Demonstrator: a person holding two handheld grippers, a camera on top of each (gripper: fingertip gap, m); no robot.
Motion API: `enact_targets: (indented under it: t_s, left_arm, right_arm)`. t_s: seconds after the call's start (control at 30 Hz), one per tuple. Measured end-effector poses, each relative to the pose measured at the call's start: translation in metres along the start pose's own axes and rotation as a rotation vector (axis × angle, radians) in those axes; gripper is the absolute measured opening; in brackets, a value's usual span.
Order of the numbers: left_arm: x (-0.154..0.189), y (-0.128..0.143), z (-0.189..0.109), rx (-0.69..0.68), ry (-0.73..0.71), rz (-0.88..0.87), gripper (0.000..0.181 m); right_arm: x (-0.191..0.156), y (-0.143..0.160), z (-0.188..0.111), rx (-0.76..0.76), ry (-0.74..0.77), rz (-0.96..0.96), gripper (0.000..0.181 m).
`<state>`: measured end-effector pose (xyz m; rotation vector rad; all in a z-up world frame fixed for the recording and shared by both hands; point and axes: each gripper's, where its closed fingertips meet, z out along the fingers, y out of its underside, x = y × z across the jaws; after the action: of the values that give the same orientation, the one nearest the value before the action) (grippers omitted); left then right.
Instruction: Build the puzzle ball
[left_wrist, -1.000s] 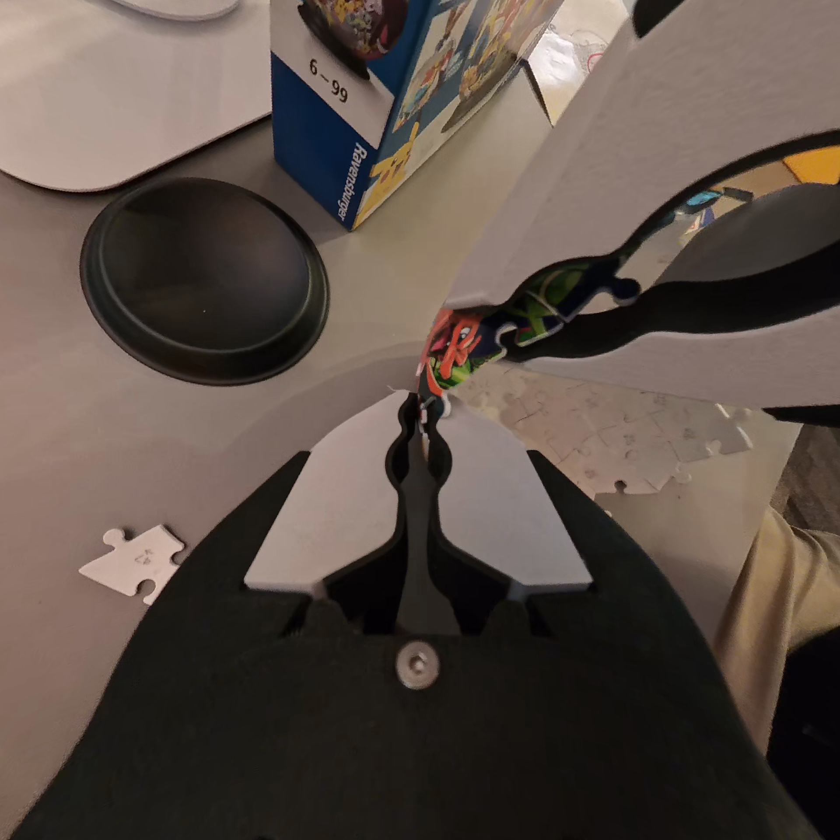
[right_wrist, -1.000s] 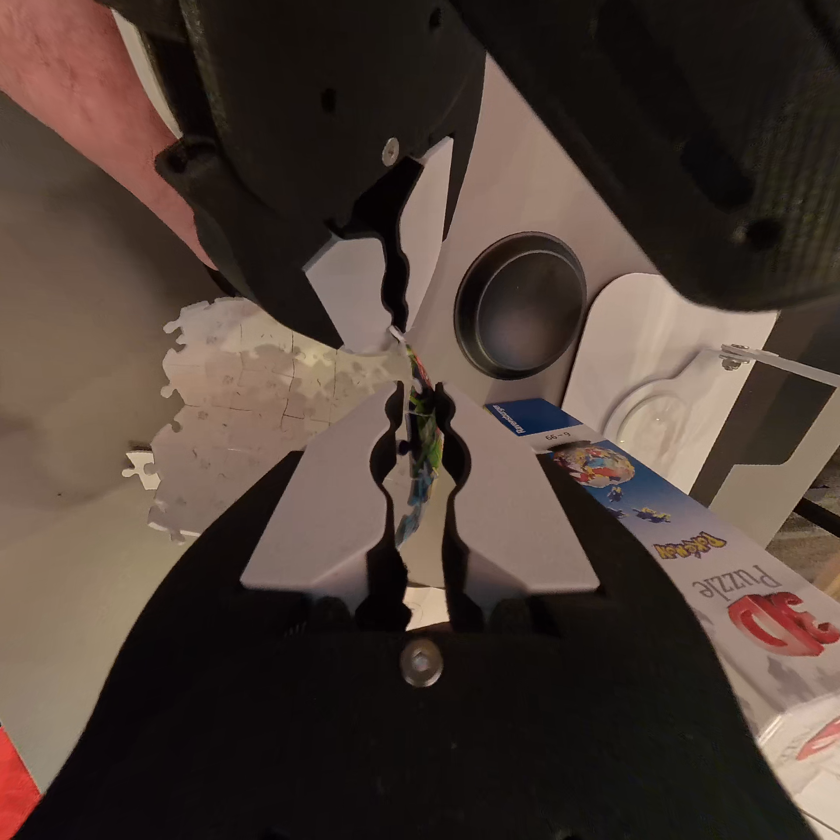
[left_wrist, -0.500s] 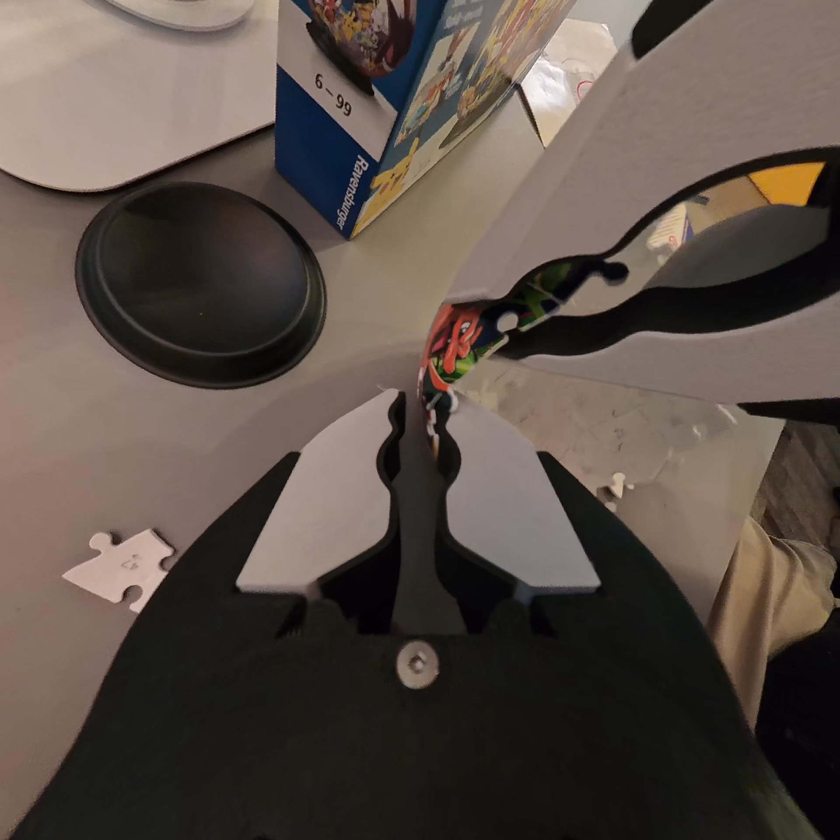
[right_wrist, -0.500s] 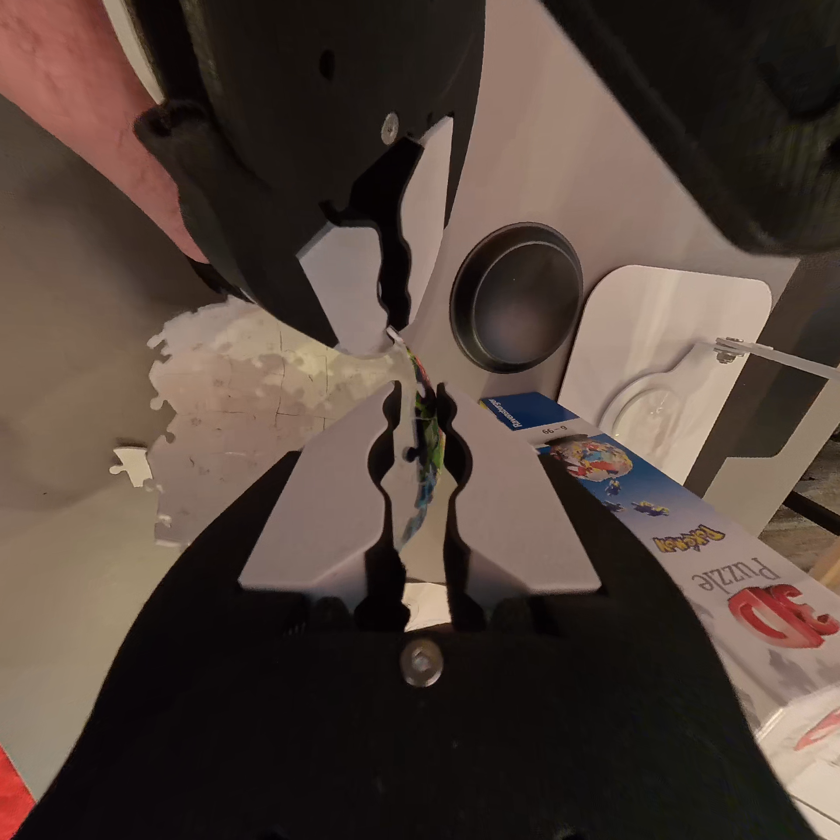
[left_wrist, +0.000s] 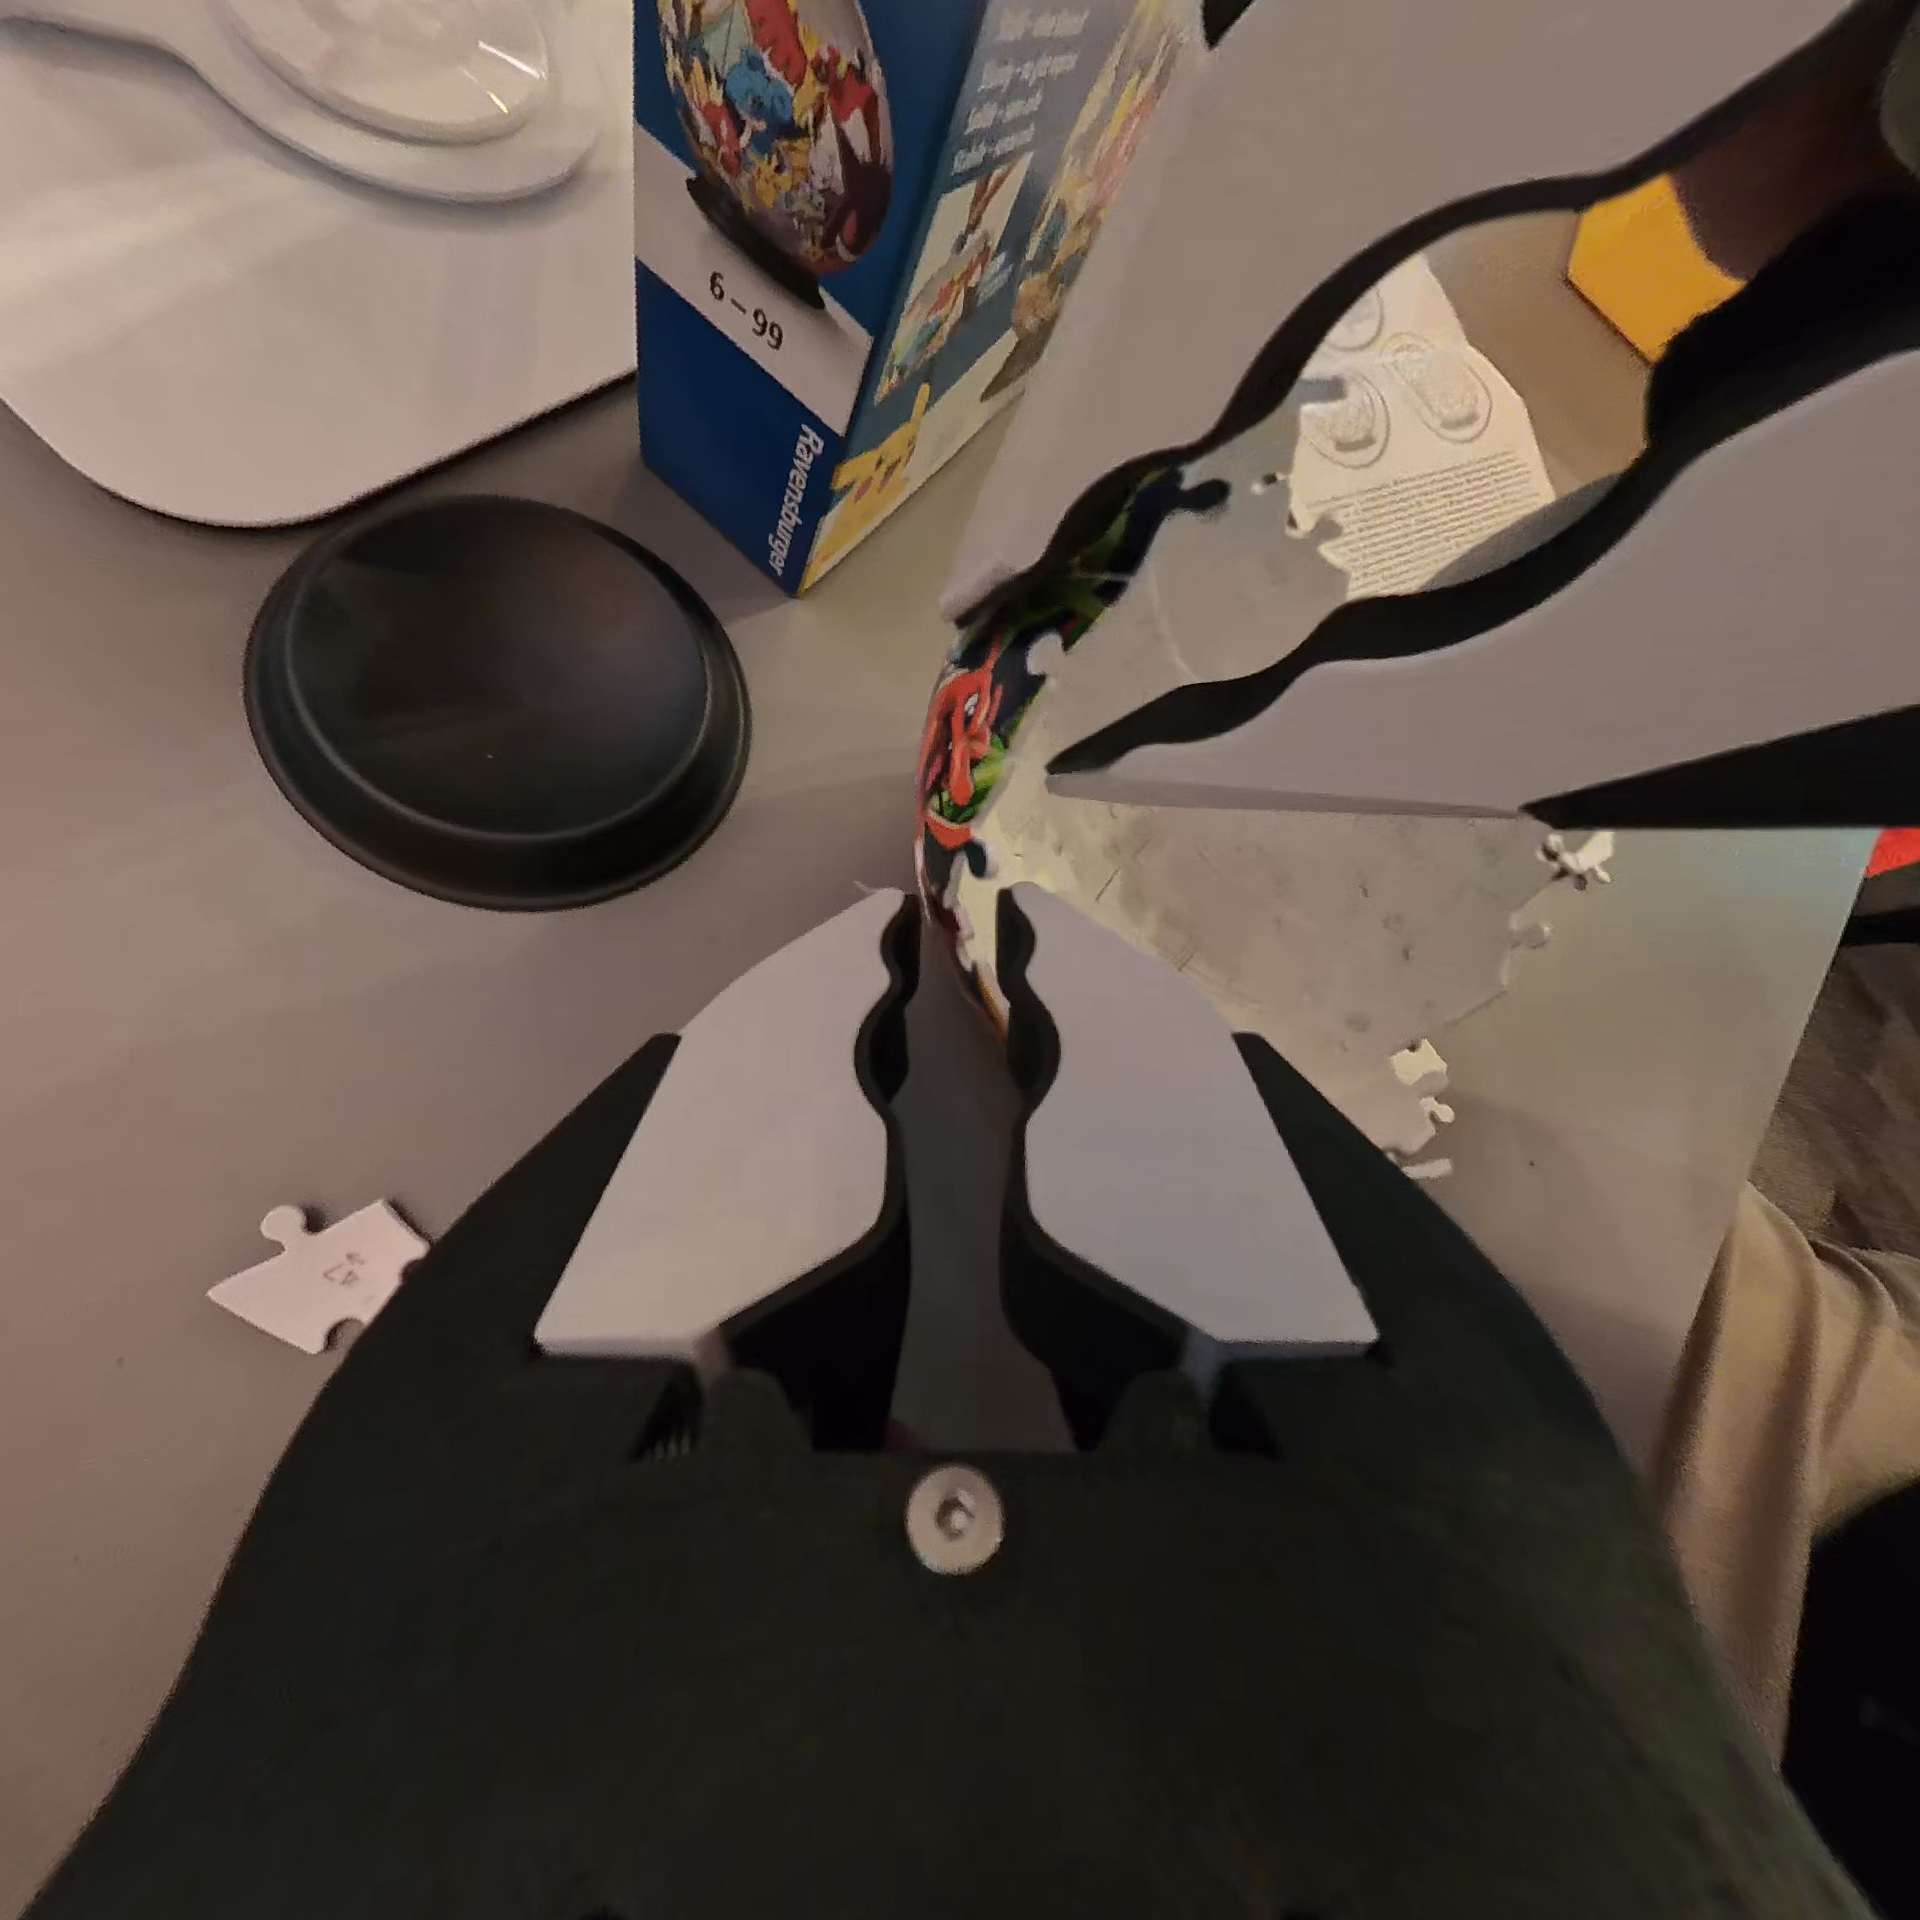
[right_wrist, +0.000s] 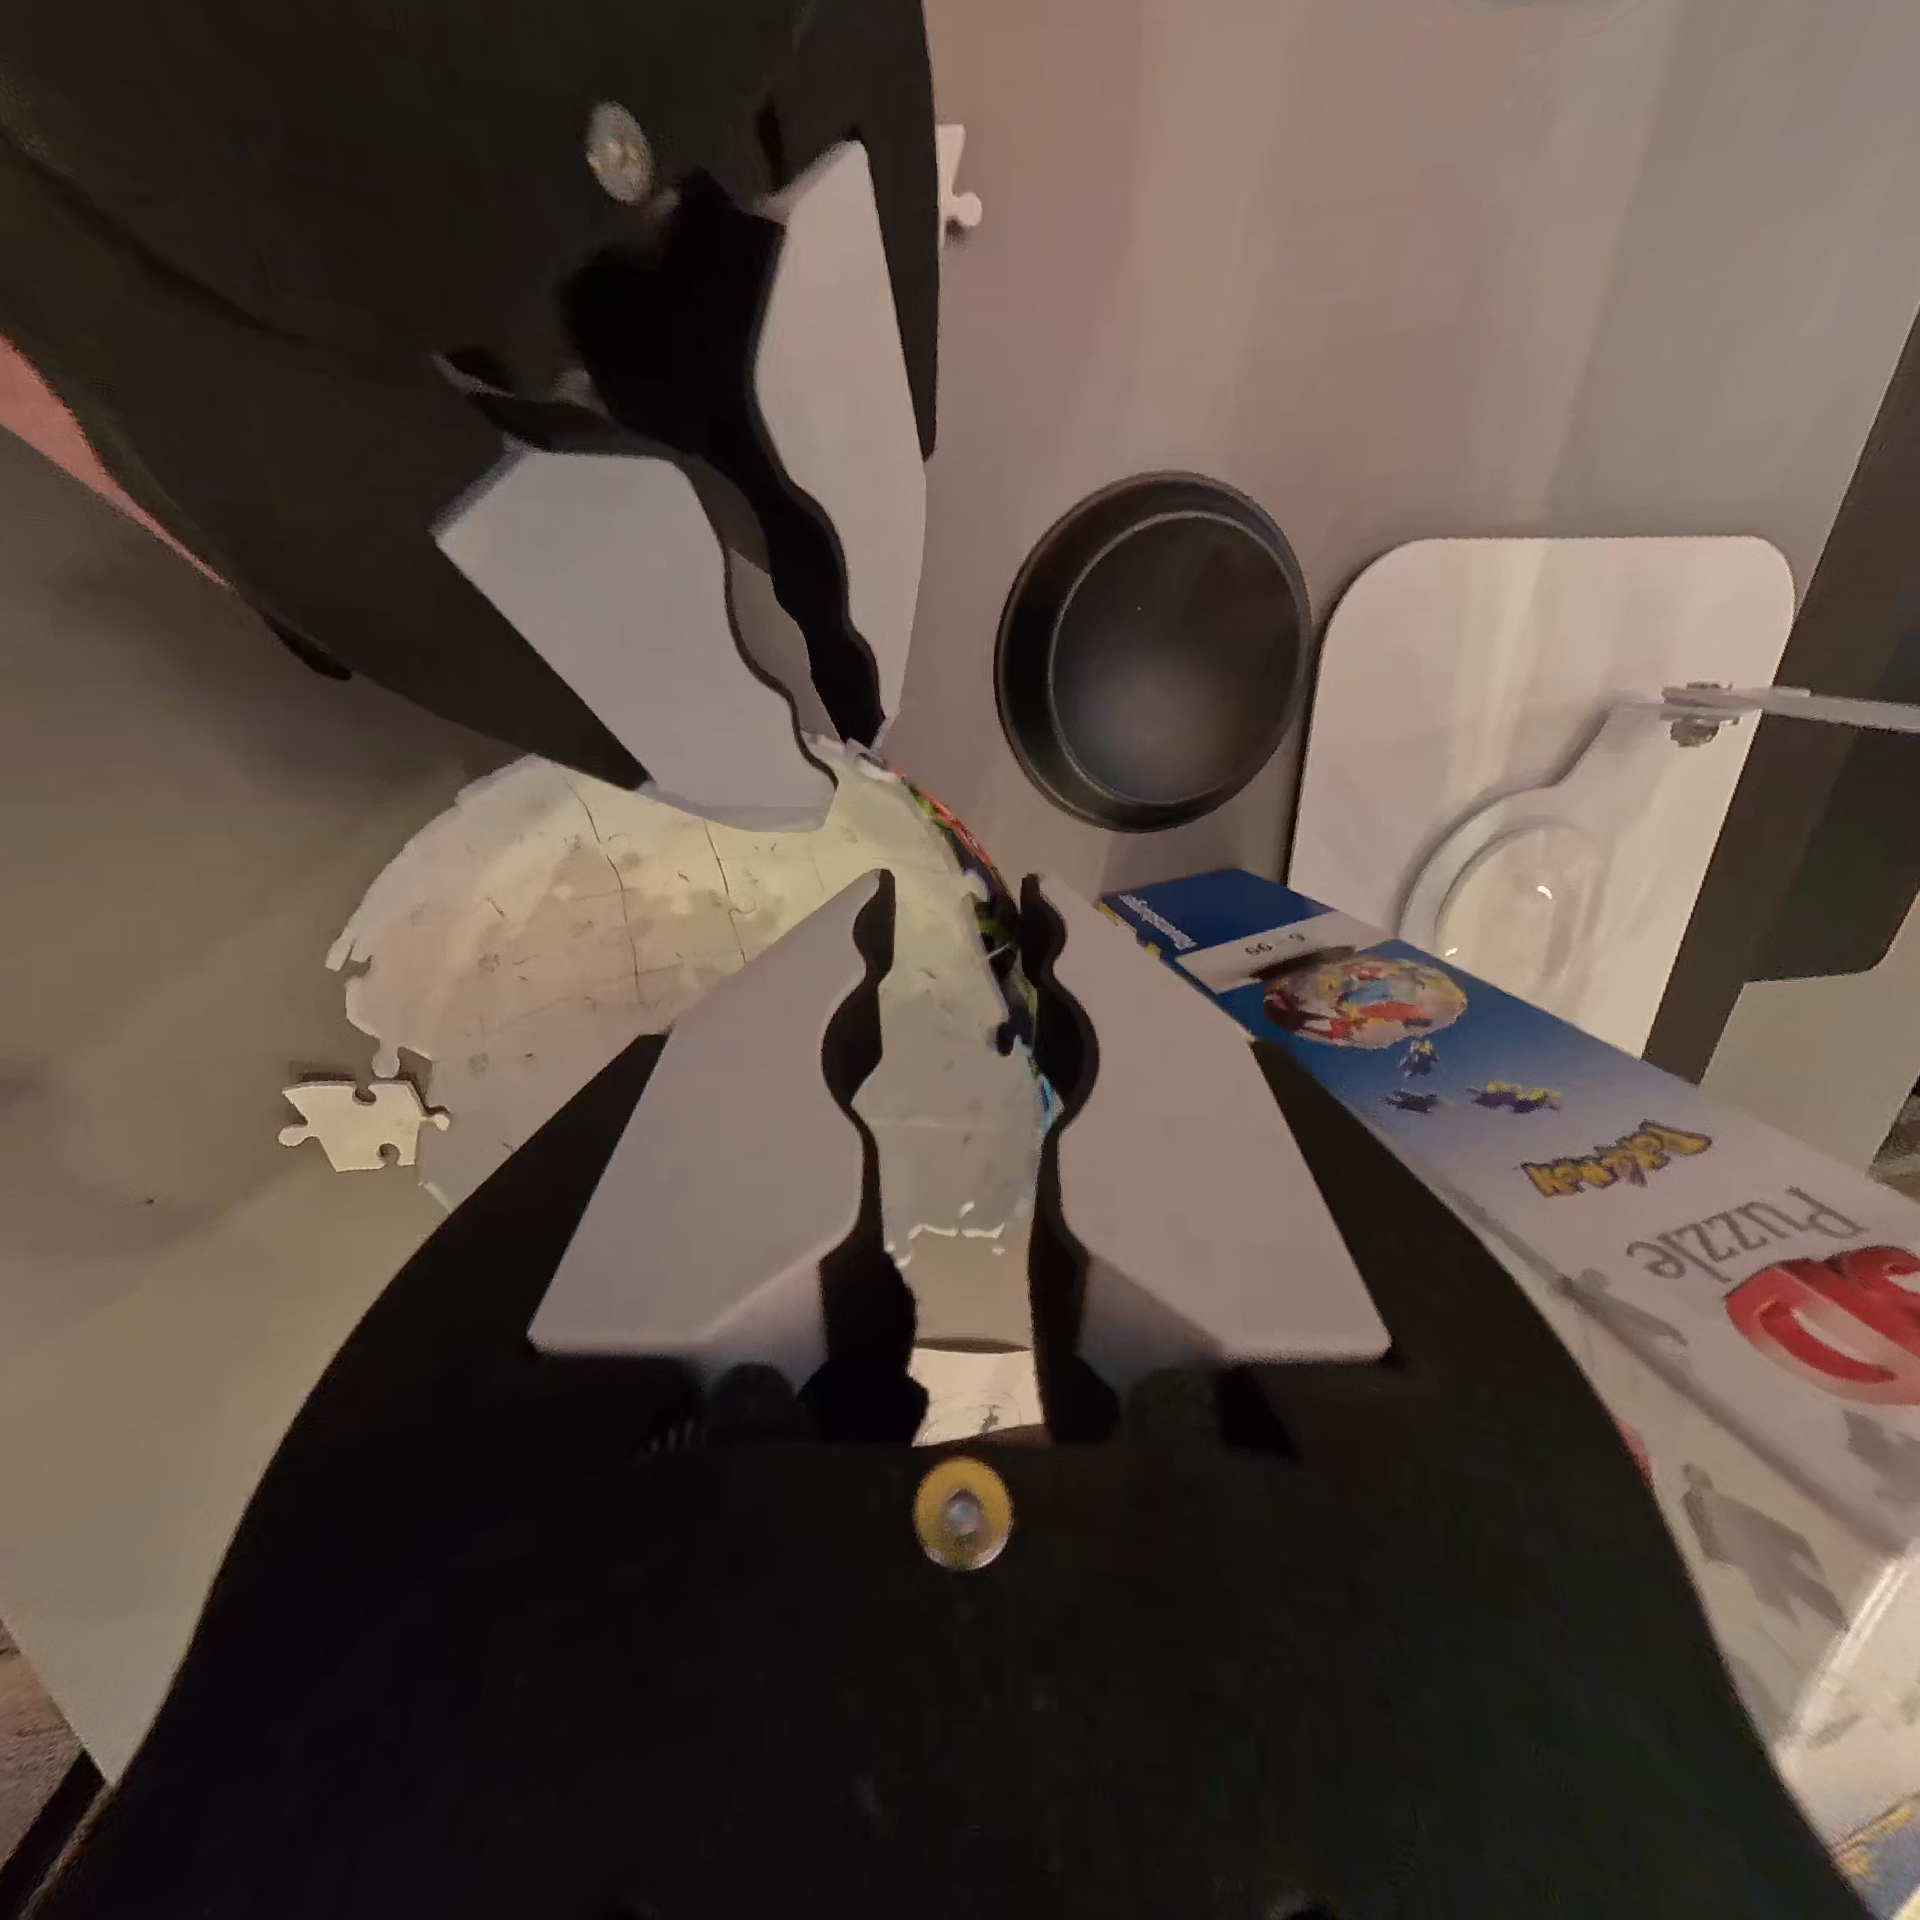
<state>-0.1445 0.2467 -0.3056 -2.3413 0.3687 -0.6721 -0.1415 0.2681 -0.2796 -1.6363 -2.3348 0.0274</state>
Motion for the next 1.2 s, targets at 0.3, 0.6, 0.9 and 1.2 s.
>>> enact_targets:
  t_s: [0.3, 0.6, 0.9, 1.2]
  left_arm:
    - [0.001, -0.008, 0.008, 0.011, -0.067, 0.092, 0.016]
    - [-0.004, -0.012, -0.002, -0.015, -0.054, 0.142, 0.028]
    - [0.009, -0.016, 0.000, -0.054, -0.020, 0.251, 0.037]
    - [0.022, -0.011, -0.017, -0.010, 0.012, 0.170, 0.038]
  right_arm:
    - [0.002, 0.016, 0.005, -0.007, -0.015, 0.088, 0.018]
    - [-0.001, 0.022, 0.003, 0.023, -0.022, 0.140, 0.015]
    - [-0.005, 0.032, 0.000, 0.076, -0.051, 0.254, 0.016]
    - [-0.011, 0.059, -0.006, 0.174, -0.087, 0.459, 0.018]
